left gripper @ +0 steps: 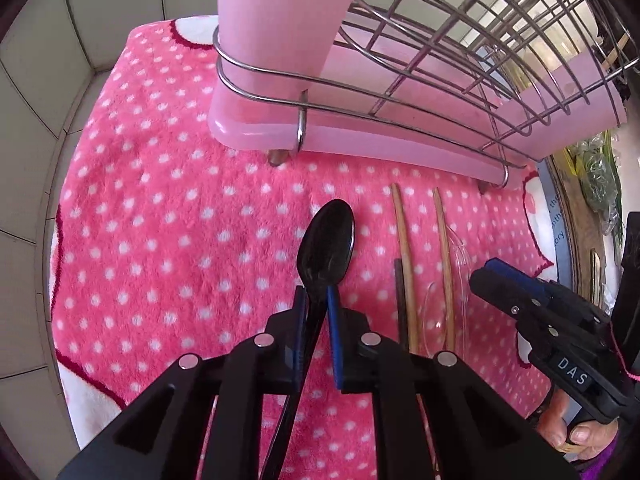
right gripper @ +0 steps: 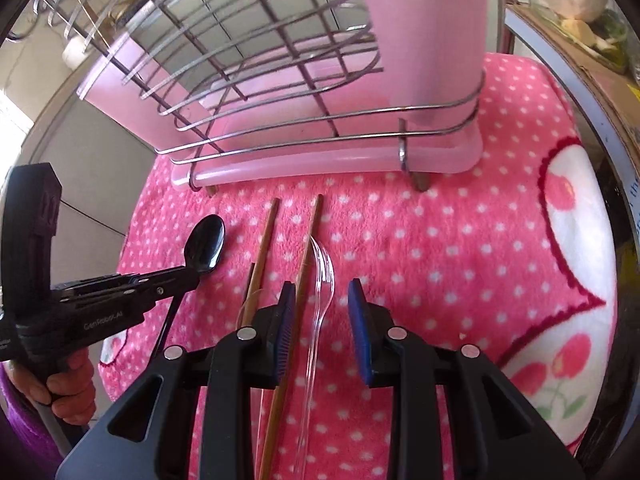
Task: Organize utensils
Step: 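Grasp the black spoon with the left tool while the right tool grasps the clear plastic utensil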
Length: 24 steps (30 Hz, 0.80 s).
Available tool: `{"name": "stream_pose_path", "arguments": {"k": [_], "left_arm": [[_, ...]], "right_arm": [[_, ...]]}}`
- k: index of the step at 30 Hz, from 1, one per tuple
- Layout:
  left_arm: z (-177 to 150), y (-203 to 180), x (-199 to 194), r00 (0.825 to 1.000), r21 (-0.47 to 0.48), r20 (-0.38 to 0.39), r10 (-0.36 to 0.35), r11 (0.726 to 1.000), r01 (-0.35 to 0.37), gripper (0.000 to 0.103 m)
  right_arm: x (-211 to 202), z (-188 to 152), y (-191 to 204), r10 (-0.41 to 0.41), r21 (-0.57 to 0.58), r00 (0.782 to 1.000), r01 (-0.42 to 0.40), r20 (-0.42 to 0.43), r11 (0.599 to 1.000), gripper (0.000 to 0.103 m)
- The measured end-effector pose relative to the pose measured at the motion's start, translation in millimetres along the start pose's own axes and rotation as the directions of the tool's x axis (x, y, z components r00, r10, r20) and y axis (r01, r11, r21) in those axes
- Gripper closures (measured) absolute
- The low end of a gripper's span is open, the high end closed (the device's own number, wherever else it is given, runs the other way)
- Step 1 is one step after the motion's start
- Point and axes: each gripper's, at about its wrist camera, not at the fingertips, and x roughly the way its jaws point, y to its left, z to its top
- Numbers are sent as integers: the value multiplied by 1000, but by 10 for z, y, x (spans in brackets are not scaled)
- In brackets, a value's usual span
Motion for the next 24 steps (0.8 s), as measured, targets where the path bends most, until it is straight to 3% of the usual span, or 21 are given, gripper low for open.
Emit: {"name": "stream_pose_path", "arguments": {"k": [8,11,15,24], "left_arm": [[143,-120,111,998,66,-45,43,997,-40,90],[188,-208,153,997,89,-53,58,995,-53,89],[245,-287,213,997,86,-59,51,995,-46,88],[86,-135,-28,999,65,38,-16,998,14,93]], "right_arm": [[193,98,-6,-3,0,999,3,-42,1000,77],[189,83,-34,-12,-14,999,11,-43,1000,96],[142,32,-83,-5,-14,1000,5,-29,1000,98],[-215,-91,-234,19,29,996,-21,87,999,99]]}}
